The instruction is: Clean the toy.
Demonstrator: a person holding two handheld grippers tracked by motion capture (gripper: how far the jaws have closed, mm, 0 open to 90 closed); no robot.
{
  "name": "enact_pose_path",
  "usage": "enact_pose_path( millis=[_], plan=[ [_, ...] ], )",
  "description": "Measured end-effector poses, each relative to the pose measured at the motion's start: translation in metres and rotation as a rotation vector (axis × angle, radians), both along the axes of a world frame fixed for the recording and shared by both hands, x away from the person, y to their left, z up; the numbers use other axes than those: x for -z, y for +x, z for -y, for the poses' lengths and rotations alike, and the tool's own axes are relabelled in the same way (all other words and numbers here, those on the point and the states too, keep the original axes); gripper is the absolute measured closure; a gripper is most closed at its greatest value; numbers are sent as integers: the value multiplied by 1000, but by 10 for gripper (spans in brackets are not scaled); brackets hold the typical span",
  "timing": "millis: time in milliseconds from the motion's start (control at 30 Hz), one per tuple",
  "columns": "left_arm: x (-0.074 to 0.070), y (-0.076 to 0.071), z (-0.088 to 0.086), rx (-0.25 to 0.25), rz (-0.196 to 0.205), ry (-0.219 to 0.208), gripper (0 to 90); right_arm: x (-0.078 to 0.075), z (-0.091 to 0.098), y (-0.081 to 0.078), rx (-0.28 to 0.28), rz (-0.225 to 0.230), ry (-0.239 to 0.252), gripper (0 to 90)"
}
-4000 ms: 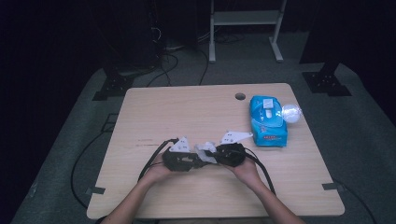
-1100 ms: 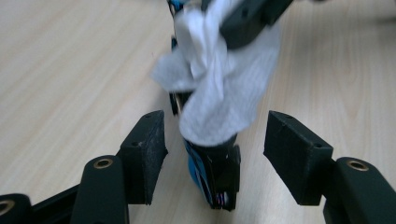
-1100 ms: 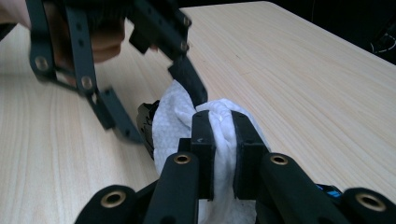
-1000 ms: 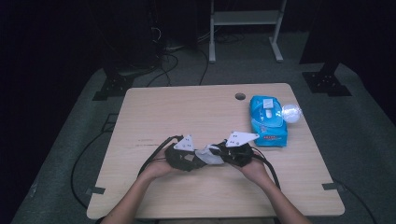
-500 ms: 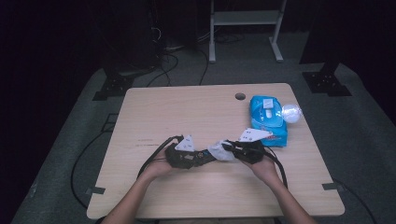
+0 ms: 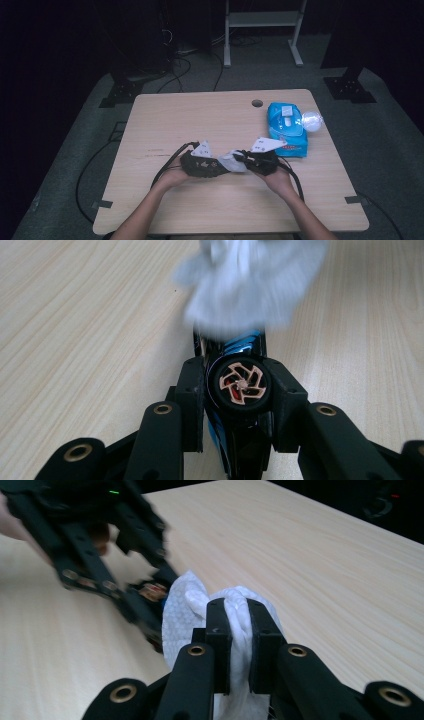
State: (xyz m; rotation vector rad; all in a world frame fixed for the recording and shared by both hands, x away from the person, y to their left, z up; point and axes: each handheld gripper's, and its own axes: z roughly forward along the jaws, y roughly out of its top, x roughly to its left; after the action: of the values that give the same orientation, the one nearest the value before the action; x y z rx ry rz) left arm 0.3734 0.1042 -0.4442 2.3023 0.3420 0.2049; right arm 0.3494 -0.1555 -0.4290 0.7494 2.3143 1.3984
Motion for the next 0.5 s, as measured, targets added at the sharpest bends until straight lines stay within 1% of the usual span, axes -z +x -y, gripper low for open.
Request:
enact_pose_path(
  millis=[100,167,200,233,300,333,367,400,433,467,500],
  plan=[
    [0,0,1,3,3,4,646,2,22,1,61,-15,16,818],
    [-1,1,3,3,-6,1,638,4,34,1,83,-37,42,818],
    [-1,2,5,5,-15,-2,616,4,37,0,86,-34,44,818],
    [-2,3,8,6,-21,2,573,4,39,0,91,-37,50,818],
    [-3,4,15,2,-23,14,515,4,41,0,95,-39,58,818],
    [-4,5,19,-2,-27,22,492,4,42,0,96,-43,64,818],
    [-4,7,22,0,-23,40,479,5,42,1,99,-46,72,818],
    [-4,8,26,2,-23,47,472,5,43,1,98,-47,78,817],
    [-4,9,29,6,-22,62,472,5,43,2,99,-49,82,818],
    [-4,10,31,2,-18,71,483,6,44,2,103,-52,85,817],
    [-4,11,33,3,-17,75,525,6,45,2,106,-54,90,817]
  ],
)
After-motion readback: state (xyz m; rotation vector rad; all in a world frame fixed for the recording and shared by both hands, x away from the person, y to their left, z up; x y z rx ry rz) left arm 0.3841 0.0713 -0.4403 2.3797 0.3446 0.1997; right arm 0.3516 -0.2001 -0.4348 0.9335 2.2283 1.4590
